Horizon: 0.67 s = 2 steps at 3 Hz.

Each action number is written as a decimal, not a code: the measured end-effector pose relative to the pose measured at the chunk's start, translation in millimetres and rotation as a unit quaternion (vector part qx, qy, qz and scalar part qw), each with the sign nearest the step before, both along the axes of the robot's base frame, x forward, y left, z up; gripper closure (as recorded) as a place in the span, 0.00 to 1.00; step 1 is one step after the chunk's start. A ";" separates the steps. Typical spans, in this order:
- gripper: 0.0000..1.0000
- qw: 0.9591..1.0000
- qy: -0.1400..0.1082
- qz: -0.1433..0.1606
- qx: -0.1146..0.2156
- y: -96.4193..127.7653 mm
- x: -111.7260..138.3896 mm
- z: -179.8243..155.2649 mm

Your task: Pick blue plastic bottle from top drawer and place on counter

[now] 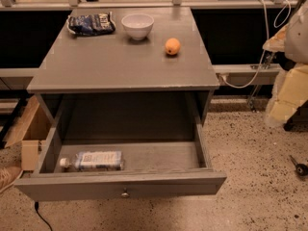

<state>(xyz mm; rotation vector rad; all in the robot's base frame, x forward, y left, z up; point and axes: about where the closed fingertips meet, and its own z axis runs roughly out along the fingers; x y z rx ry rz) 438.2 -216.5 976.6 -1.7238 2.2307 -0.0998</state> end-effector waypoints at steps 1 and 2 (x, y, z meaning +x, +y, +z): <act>0.00 1.000 0.000 0.000 0.000 0.0 0.0 0.0; 0.00 1.000 0.010 -0.003 0.013 -1.9 -0.4 -5.4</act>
Offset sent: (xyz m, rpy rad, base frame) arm -0.0015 -0.0058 -0.0179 0.0607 0.0696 -0.0112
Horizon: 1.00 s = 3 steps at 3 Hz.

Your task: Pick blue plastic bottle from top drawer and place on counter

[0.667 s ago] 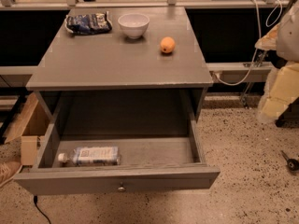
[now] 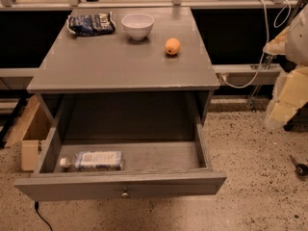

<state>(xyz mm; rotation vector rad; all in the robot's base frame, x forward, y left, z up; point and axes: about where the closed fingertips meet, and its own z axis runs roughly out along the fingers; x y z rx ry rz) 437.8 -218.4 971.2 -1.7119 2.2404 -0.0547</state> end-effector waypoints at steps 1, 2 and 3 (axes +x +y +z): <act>0.00 0.998 0.028 0.022 0.046 26.8 3.7 -38.4; 0.00 0.989 0.065 0.048 0.121 84.7 1.8 -95.0; 0.00 0.976 0.083 0.047 0.194 139.0 -4.0 -128.0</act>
Offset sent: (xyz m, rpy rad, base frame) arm 0.0004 0.1524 -0.1591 0.4309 0.2168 0.1554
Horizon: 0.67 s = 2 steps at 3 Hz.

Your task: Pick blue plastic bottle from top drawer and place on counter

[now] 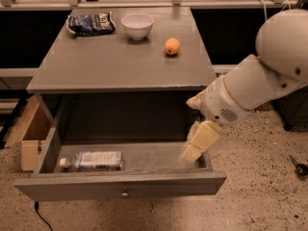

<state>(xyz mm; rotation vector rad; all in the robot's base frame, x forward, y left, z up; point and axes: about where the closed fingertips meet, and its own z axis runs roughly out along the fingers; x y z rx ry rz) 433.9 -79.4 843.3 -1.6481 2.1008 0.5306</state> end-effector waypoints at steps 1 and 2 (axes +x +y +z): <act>0.00 0.997 0.000 0.004 0.074 40.2 -8.8 -9.5; 0.00 0.996 0.000 0.005 0.087 48.0 -9.8 -4.4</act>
Offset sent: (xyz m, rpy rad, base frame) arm -0.0077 0.0360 -0.0091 0.1315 0.0015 0.0054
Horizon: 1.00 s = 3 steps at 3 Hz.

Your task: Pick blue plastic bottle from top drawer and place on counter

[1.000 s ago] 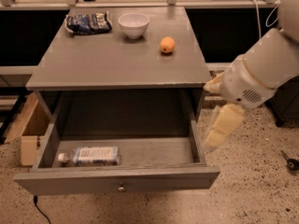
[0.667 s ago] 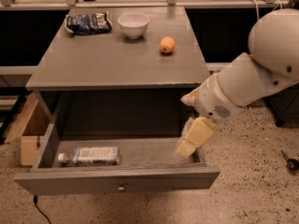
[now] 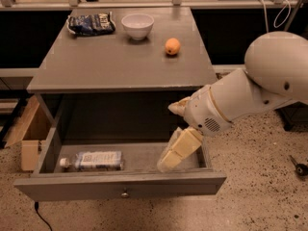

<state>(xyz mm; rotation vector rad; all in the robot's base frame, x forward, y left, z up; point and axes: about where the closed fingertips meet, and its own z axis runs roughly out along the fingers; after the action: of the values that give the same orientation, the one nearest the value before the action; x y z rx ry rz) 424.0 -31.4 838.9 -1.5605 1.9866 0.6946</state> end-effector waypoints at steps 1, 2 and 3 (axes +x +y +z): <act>0.00 1.000 -0.002 0.003 0.000 6.6 1.9 -2.7; 0.00 0.999 -0.027 0.027 0.001 52.5 21.6 -18.3; 0.00 0.997 -0.051 0.050 0.005 108.7 51.7 -37.1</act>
Offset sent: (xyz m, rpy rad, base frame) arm 0.0520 0.1154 -0.0424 0.0067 -0.1200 0.1169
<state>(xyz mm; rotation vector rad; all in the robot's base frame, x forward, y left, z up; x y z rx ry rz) 475.8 77.3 801.8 -1.6641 1.8397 0.6496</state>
